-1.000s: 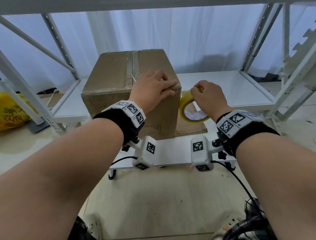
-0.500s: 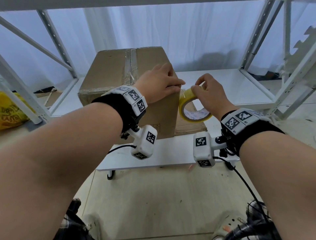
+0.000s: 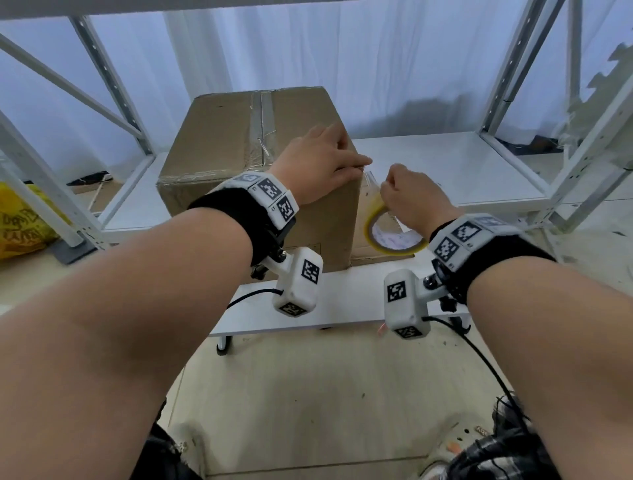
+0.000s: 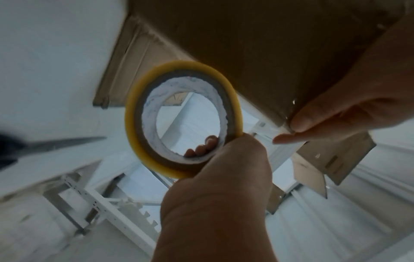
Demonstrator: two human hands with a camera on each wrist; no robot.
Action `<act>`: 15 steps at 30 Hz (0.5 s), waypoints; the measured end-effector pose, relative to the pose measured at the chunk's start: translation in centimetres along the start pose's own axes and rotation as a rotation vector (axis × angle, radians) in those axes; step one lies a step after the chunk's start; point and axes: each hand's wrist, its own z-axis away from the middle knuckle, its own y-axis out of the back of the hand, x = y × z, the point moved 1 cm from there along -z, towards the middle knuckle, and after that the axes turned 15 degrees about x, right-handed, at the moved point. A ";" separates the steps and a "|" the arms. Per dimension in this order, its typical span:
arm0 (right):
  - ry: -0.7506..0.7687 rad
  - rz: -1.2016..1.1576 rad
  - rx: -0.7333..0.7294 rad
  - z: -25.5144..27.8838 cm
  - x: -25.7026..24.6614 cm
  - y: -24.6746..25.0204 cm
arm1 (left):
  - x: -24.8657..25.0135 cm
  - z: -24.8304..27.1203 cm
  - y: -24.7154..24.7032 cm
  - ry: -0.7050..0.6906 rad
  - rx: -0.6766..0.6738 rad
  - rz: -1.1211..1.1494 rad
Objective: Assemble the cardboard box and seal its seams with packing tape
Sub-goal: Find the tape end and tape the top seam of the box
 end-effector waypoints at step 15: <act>-0.133 -0.287 0.110 0.3 0.7 -1.5 | 0.7 -1.2 0.4 -0.043 -0.134 -0.040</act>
